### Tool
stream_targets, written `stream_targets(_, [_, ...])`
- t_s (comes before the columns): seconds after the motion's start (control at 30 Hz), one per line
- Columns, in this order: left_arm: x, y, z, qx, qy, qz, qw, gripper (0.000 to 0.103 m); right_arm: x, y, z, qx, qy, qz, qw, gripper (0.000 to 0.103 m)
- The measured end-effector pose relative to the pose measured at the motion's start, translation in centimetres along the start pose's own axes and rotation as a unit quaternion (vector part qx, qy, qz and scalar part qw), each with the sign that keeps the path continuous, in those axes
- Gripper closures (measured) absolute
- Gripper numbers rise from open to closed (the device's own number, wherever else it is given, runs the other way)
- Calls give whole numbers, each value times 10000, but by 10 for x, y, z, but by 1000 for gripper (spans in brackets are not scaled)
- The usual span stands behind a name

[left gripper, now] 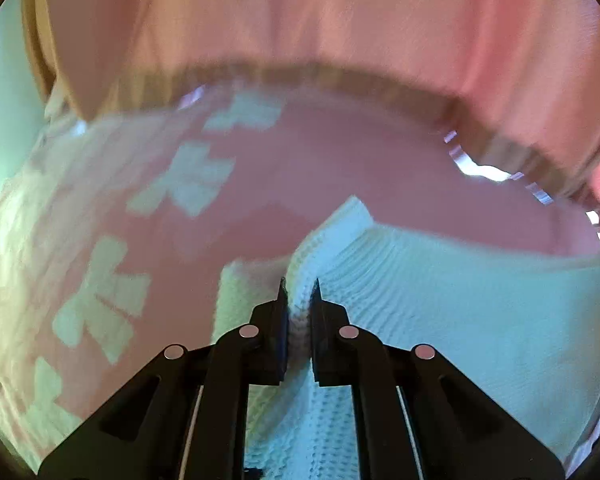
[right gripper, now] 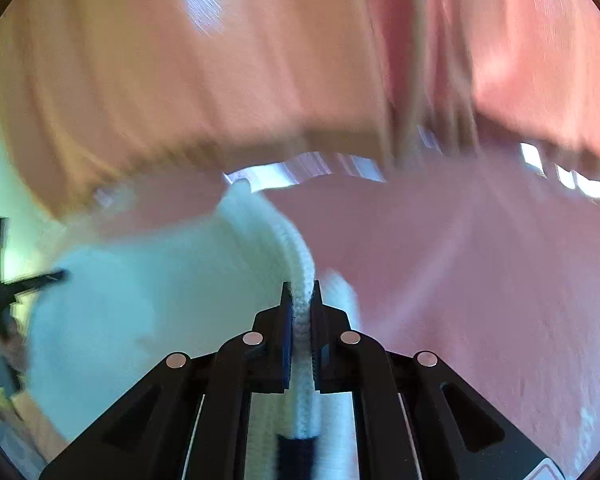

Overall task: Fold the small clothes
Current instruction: 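Lower the folded sweater onto the bed and open both grippers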

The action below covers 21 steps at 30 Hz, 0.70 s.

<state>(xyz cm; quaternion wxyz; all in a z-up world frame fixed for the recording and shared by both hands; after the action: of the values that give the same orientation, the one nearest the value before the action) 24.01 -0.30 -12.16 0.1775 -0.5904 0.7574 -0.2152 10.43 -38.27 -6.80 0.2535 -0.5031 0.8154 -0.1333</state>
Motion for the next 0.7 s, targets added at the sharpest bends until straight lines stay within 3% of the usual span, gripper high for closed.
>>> stream_targets(0.07, [0,7,16,-263,52,-77,9996,95,9,17,23,-571,156,69,9982,96])
stream_targets(0.13, [3,3,7,-169,-46,15,9998,92,0,9,6,-223,186,-134,9995,95])
stream_targets(0.27, [20,-2,-36,219,389,-145,9989,90,-31,8,-52,518,-284,-202,9980,90])
stream_targets(0.37, [45,10,-63,465,568,48,9973,83,-59,32,-68,452,-594,-471,9961,93])
stream_targets(0.47, [74,27,-66,404,581,458,9964,78,-90,56,-58,205,-664,-945,9931,93])
stream_targets(0.57, [80,34,-43,158,333,697,9969,72,-89,63,-29,-151,-232,-1141,9931,96])
stream_targets(0.63, [65,37,-24,-44,-100,714,9974,72,-53,63,-3,-425,537,-976,9929,97])
stream_targets(0.7, [43,31,-23,63,-116,377,9992,72,-24,59,-1,-430,851,-596,9937,103])
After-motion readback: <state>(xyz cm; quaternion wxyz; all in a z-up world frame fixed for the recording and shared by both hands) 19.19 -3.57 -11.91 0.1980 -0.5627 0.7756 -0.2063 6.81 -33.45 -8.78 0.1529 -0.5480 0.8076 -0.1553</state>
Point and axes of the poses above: each gripper's, at about its wrist camera, not at the fingertips, and z roughly the way its jaws point, x to its right, y to its underside, the point moved 9 cm from there along z, roughly the way its jaws point, and after that the axes turned 9 degrees about z, right-handed, at the moved point
